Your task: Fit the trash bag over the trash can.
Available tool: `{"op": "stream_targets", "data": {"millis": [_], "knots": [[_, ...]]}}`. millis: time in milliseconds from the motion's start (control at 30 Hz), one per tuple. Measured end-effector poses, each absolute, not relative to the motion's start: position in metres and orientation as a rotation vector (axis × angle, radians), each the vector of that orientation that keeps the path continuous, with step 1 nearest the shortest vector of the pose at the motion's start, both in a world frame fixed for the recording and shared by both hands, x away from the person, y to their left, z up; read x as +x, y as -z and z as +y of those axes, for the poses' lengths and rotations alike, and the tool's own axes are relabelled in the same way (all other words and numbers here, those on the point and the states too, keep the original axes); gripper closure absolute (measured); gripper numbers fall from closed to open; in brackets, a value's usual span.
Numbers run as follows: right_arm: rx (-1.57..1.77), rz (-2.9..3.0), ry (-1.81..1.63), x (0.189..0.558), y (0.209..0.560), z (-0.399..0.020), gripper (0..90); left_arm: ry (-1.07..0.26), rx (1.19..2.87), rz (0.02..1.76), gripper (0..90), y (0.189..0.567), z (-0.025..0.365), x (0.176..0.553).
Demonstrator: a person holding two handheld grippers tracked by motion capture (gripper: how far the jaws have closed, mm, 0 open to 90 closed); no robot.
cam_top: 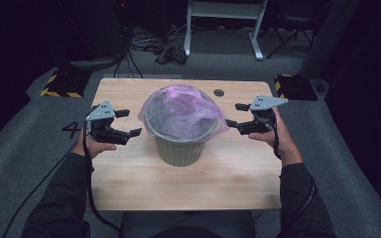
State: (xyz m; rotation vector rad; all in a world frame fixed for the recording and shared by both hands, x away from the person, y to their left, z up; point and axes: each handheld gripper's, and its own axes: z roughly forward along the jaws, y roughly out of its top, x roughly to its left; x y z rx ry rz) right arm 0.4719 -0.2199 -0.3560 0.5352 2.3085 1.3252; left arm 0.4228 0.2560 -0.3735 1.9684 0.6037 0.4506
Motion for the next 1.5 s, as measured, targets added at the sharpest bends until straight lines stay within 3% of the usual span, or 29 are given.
{"op": "stream_targets", "data": {"millis": [233,433,500,567,633,767,933,1067,1200,1333,1500], "knots": [[0.404,2.337,-1.372,0.452,0.35,-0.221,22.5,-0.459,2.0,0.576,16.9,0.374,0.242,0.421],[0.303,2.375,-1.377,0.439,0.35,-0.209,21.2,-0.501,1.993,0.587,35.0,0.375,0.242,0.425],[0.313,2.368,-1.347,0.44,0.353,-0.2,27.1,-0.545,1.995,0.586,44.1,0.375,0.24,0.424],[0.317,2.367,-1.298,0.441,0.356,-0.193,45.9,-0.581,1.993,0.58,54.8,0.375,0.239,0.424],[0.323,2.379,-1.302,0.443,0.358,-0.189,67.8,-0.623,1.99,0.574,72.8,0.375,0.24,0.423],[0.288,2.405,-1.34,0.44,0.361,-0.188,87.0,-0.635,2.001,0.552,89.9,0.378,0.24,0.42],[0.194,2.441,-1.344,0.427,0.365,-0.186,89.9,-0.61,1.976,0.534,90.0,0.38,0.24,0.416],[0.207,2.43,-1.365,0.425,0.362,-0.188,87.0,-0.633,1.953,0.567,46.9,0.378,0.239,0.413],[0.226,2.412,-1.418,0.424,0.359,-0.192,80.8,-0.652,1.992,0.57,24.3,0.379,0.233,0.412],[0.219,2.426,-1.394,0.422,0.361,-0.189,78.4,-0.645,1.994,0.56,18.7,0.381,0.228,0.412],[0.217,2.426,-1.384,0.42,0.362,-0.186,77.9,-0.687,1.99,0.563,21.4,0.383,0.224,0.411]]}}
